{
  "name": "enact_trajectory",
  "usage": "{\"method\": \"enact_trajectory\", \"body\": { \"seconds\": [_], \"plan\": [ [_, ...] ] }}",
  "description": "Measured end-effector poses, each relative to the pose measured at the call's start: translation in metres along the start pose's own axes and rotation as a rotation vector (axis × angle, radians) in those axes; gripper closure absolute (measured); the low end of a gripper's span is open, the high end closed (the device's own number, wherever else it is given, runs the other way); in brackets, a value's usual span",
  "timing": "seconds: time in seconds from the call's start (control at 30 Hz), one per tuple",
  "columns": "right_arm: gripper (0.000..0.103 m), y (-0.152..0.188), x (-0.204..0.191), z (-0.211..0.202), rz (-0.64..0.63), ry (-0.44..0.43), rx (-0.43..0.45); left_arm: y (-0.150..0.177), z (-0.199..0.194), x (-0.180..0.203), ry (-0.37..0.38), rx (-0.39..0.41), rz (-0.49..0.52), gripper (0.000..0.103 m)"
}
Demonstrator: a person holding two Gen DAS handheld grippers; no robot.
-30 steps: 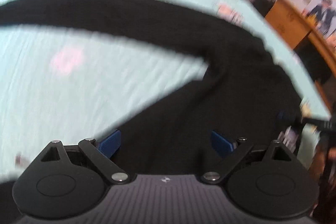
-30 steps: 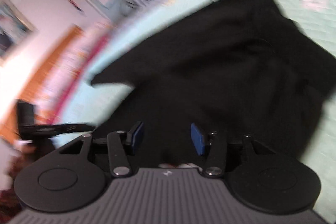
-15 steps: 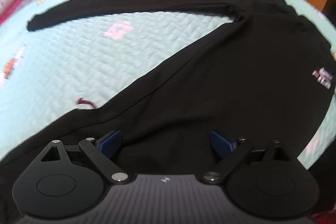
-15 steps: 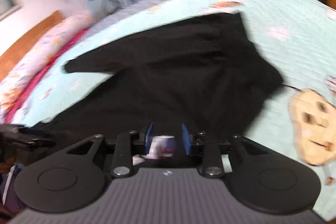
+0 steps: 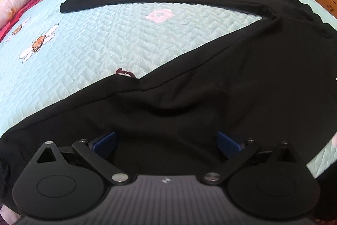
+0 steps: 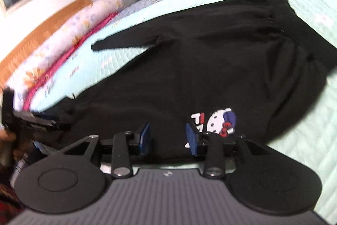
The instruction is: Fold clothes
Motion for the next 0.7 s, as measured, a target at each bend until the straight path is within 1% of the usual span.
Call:
{"method": "enact_trajectory", "body": {
  "seconds": [0.1, 0.23, 0.27, 0.33, 0.37, 0.5, 0.7],
  "plan": [
    [0.062, -0.002, -0.020, -0.003, -0.033, -0.002, 0.032, 0.002, -0.004, 0.003, -0.015, 0.015, -0.003, 0.000],
    [0.055, -0.005, -0.069, 0.009, -0.067, -0.140, 0.050, 0.002, -0.006, 0.004, -0.029, 0.031, -0.010, 0.000],
    [0.055, -0.005, -0.081, 0.016, -0.078, -0.171, 0.046, 0.002, -0.006, 0.004, -0.029, 0.033, -0.014, 0.000],
    [0.047, 0.003, -0.099, 0.036, -0.098, -0.200, 0.006, 0.003, -0.006, 0.004, -0.029, 0.036, -0.019, 0.000],
    [0.046, 0.008, -0.104, 0.048, -0.108, -0.194, -0.021, 0.003, -0.006, 0.004, -0.029, 0.038, -0.020, 0.000],
    [0.046, 0.043, -0.102, 0.085, -0.181, -0.102, -0.114, 0.003, -0.006, 0.004, -0.029, 0.045, -0.018, 0.000],
    [0.046, 0.051, -0.117, 0.073, -0.210, -0.125, -0.104, 0.003, -0.006, 0.004, -0.027, 0.054, -0.019, 0.000]
  ]
}}
Point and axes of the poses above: each gripper's, at about its wrist camera, not at the fingertips, and z roughly the way its jaws point, x to its right, y to its underside, the point moved 7 cm from there along z, roughly the way its jaws point, and after that the axes turned 14 degrees about z, right-handed, at the moved point
